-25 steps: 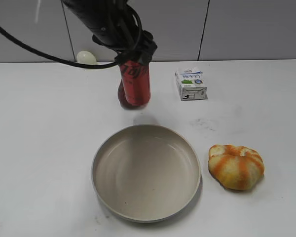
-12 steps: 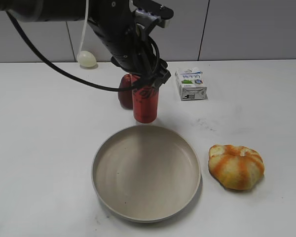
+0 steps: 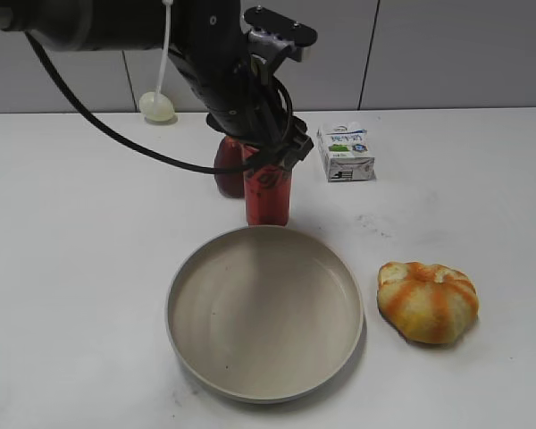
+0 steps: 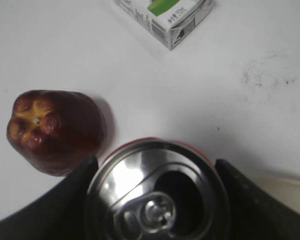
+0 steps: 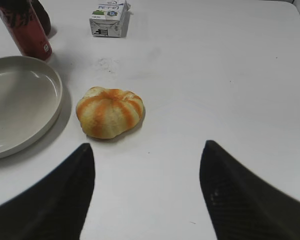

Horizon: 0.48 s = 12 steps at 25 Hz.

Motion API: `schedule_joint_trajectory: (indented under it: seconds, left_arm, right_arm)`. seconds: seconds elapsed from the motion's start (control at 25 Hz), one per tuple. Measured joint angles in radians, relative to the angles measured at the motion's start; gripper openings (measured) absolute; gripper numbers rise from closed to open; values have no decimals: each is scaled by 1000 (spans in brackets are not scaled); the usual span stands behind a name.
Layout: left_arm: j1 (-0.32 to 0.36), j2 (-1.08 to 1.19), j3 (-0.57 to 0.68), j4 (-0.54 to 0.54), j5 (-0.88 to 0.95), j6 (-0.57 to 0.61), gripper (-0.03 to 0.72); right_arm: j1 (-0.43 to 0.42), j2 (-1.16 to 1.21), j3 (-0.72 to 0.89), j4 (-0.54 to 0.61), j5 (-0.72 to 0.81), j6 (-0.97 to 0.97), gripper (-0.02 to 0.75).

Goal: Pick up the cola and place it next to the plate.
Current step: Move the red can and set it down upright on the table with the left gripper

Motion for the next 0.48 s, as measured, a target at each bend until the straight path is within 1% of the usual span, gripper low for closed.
schedule_joint_trajectory:
  seconds: [0.24, 0.28, 0.4, 0.48]
  left_arm:
    - [0, 6, 0, -2, 4, 0, 515]
    - [0, 6, 0, -2, 6, 0, 524]
    - [0, 6, 0, -3, 6, 0, 608]
    - [0, 6, -1, -3, 6, 0, 639]
  right_arm:
    - [0, 0, 0, 0, 0, 0, 531]
    - [0, 0, 0, 0, 0, 0, 531]
    - [0, 0, 0, 0, 0, 0, 531]
    - [0, 0, 0, 0, 0, 0, 531]
